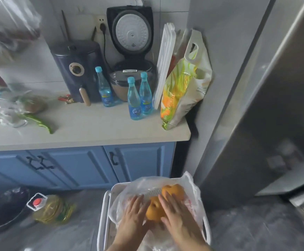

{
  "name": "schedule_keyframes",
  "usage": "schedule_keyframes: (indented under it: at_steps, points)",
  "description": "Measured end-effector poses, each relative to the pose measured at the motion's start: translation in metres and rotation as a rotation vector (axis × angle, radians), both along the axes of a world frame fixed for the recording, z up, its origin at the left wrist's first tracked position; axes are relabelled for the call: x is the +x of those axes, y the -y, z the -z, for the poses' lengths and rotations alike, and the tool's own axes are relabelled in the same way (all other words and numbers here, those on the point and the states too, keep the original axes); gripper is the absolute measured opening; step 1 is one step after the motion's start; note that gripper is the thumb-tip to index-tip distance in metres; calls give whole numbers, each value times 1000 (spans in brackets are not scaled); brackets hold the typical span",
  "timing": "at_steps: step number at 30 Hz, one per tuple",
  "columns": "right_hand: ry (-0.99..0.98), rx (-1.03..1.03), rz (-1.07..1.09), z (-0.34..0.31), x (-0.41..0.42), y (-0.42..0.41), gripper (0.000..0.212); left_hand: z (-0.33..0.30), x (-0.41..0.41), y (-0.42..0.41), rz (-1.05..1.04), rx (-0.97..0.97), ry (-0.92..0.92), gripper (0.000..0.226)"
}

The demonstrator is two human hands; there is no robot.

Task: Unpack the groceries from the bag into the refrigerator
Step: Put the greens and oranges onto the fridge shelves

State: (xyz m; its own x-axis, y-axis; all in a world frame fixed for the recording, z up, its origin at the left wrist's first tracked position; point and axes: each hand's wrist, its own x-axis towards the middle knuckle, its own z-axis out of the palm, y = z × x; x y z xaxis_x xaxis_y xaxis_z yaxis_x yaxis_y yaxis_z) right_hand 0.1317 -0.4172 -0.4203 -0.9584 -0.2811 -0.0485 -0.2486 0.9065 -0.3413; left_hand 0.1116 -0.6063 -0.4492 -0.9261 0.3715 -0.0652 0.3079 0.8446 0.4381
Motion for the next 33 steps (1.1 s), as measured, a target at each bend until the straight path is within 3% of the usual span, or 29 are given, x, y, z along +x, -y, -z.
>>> schedule_keyframes:
  at_steps: [4,7,9,13,17,18,21,22,25,27,30,33]
  points:
    - [15,88,23,31,-24,-30,82,2,-24,-13,166,-187,65,83]
    - [-91,119,-13,49,-40,-42,56,6,-43,-27,262,-211,57,64]
    - [-77,102,-32,57,-52,-49,63,6,-55,-39,242,-196,83,66]
    - [92,271,-109,60,-80,-54,99,13,-65,-55,177,-229,59,83]
    - [136,348,-178,70,-90,-63,109,47,-61,-53,192,-331,73,62]
    - [89,392,-183,73,-91,-63,108,53,-59,-55,194,-352,57,63]
    - [-163,384,-373,94,-82,-66,68,62,-53,-58,173,-322,38,73]
    - [-215,390,-407,103,-79,-67,63,67,-51,-60,162,-315,50,78]
    - [-203,313,-398,106,-81,-64,62,75,-46,-61,111,-288,26,71]
    - [-88,243,-378,98,-89,-61,70,80,-46,-62,83,-297,18,65]
    - [-36,202,-301,98,-103,-63,97,82,-46,-64,76,-307,102,85]
    - [53,43,-323,111,-111,-65,85,84,-52,-66,88,-331,194,84]
